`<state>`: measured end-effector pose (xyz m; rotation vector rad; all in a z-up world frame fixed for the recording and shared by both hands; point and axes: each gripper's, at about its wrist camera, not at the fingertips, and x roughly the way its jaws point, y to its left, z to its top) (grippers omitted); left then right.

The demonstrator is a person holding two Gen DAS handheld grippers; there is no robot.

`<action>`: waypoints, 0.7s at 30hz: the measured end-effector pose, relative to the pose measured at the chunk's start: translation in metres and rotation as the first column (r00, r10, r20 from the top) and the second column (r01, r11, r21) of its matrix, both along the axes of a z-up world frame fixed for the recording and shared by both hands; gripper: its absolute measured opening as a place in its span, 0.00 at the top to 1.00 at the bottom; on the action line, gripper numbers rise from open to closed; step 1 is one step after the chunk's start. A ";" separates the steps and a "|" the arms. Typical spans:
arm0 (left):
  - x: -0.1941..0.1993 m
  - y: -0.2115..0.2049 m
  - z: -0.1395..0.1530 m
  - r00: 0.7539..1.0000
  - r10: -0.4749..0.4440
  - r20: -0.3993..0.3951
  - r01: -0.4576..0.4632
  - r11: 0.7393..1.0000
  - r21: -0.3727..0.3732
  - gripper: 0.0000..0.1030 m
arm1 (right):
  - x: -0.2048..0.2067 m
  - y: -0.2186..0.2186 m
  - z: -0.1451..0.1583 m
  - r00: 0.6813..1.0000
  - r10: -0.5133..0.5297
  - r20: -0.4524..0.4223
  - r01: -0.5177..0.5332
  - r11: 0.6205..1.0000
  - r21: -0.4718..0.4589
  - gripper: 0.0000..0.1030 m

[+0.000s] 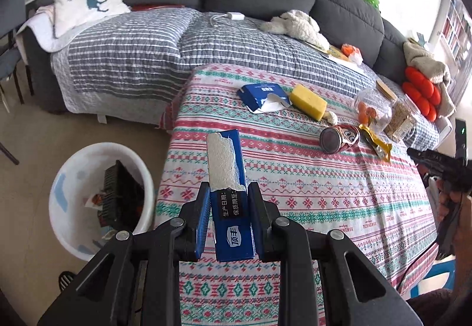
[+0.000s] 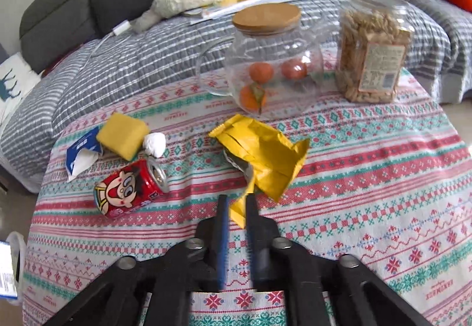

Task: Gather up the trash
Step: 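Drop the blue carton into the bin with the left tool while the right tool carries the yellow wrapper over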

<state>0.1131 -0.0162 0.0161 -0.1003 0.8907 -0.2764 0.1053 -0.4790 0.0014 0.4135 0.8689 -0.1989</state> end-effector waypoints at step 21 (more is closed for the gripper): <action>0.032 -0.011 -0.012 1.000 0.000 -0.021 0.001 1.000 0.029 0.74 | 0.059 -0.042 -0.064 0.995 -0.097 -0.032 0.100 0.990 0.097 0.89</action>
